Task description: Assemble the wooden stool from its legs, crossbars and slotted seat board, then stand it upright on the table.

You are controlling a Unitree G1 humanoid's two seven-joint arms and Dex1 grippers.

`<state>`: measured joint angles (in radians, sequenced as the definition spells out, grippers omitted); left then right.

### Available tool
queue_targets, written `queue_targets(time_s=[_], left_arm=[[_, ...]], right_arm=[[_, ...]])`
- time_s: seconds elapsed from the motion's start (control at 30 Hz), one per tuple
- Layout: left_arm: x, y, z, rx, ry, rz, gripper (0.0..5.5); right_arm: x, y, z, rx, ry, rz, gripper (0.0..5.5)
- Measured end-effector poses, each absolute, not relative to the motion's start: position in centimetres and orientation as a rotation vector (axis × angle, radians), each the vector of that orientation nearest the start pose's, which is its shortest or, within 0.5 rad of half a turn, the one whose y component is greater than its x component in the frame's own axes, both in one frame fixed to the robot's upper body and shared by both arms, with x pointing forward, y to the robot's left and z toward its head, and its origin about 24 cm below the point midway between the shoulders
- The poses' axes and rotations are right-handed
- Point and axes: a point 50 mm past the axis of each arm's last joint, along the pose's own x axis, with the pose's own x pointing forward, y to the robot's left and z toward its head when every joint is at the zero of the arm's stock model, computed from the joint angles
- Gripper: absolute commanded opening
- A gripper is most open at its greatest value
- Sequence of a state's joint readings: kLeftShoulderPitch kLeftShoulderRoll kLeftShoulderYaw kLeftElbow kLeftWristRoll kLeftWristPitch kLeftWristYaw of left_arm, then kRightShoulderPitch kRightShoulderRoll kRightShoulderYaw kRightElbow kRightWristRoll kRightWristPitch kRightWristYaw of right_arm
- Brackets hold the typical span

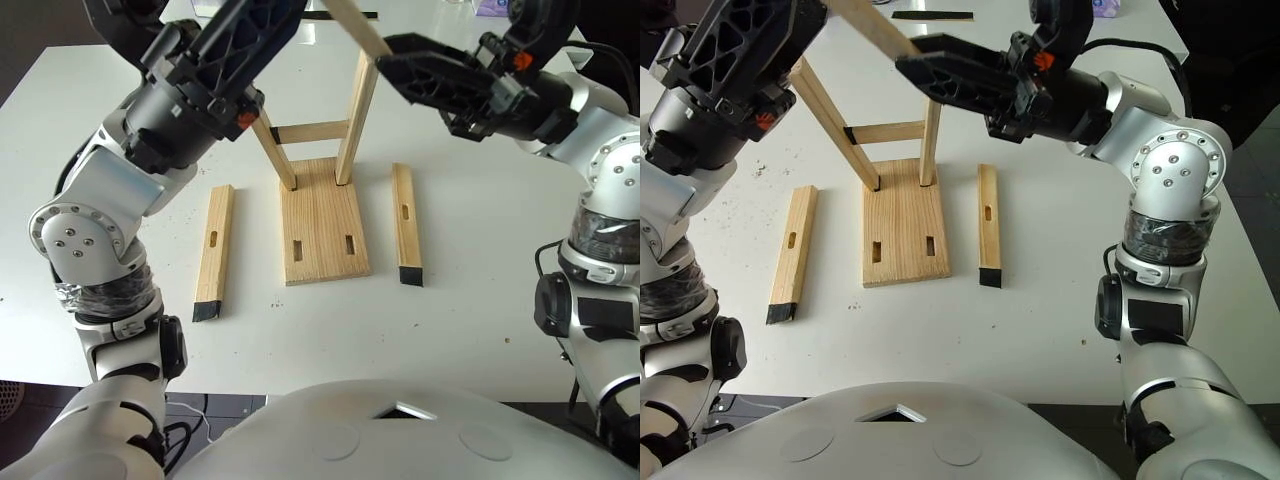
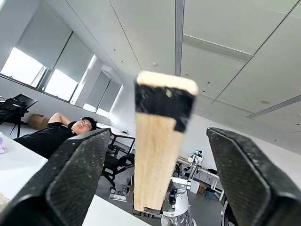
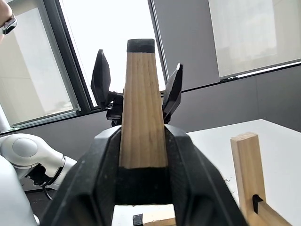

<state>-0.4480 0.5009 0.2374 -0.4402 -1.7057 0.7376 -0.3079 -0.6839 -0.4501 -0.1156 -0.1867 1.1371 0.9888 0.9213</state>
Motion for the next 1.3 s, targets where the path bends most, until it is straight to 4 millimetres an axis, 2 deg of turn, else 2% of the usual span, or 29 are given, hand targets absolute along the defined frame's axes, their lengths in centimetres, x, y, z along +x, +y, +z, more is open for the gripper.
queue_targets(time_s=[0.1, 0.37, 0.67, 0.9, 0.93, 1.17, 1.3], left_arm=[[23.0, 15.0, 25.4, -0.727, -0.210, -1.289, 3.76], [23.2, 15.2, 25.2, -0.672, -0.206, -1.297, 2.63], [23.4, 15.5, 24.8, -0.618, -0.201, -1.287, 1.35], [23.5, 15.7, 24.7, -0.592, -0.203, -1.299, 1.35], [23.5, 15.7, 24.6, -0.592, -0.203, -1.300, 1.35], [23.6, 16.1, 24.0, -0.562, -0.190, -1.278, 1.35], [24.0, 16.8, 23.9, -0.455, -0.200, -1.237, 1.35]], right_arm=[[26.5, -12.5, 23.4, 0.408, 0.014, 1.603, 1.30], [26.4, -12.7, 22.3, 0.409, 0.085, 1.605, 1.30], [26.3, -12.8, 22.2, 0.396, 0.096, 1.610, 1.30], [26.3, -12.9, 21.9, 0.430, 0.108, 1.606, 1.30], [26.3, -12.8, 21.9, 0.432, 0.108, 1.606, 1.66], [26.4, -12.9, 21.3, 0.426, 0.035, 1.559, 2.63], [26.3, -13.4, 19.8, 0.394, 0.040, 1.454, 2.68]])
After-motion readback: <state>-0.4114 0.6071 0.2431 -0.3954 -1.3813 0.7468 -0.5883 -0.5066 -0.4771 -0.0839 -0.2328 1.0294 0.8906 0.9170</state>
